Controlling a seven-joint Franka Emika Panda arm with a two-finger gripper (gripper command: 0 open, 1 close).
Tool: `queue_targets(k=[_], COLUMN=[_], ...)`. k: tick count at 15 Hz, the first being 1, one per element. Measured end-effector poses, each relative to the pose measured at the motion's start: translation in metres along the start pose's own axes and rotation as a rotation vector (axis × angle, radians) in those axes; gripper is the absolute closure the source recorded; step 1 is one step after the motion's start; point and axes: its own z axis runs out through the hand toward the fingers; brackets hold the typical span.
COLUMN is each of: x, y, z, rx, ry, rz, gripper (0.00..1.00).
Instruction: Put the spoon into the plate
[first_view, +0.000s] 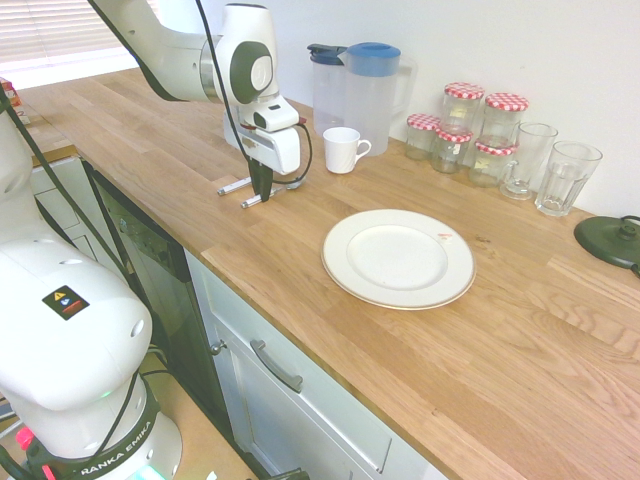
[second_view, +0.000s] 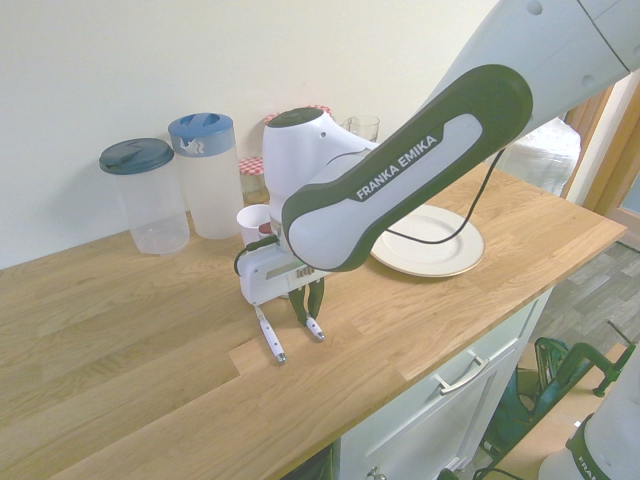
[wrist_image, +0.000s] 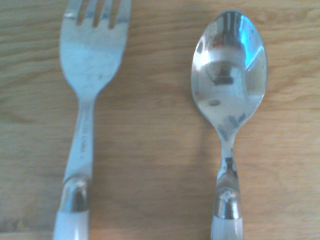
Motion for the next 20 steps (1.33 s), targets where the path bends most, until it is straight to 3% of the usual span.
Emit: queue_targets(k=[4,8,14,20], x=[0.035,0.094,0.207,0.256], y=[0.015,0.064,0.169,0.206], z=[-0.056,-0.09,-0.071,-0.022], rx=[0.085,0.084,0.045,0.033], ry=[0.027,0.037,0.033,0.032], rz=[0.026,0.042,0.054,0.068], gripper=[1.0,1.0,1.0,1.0])
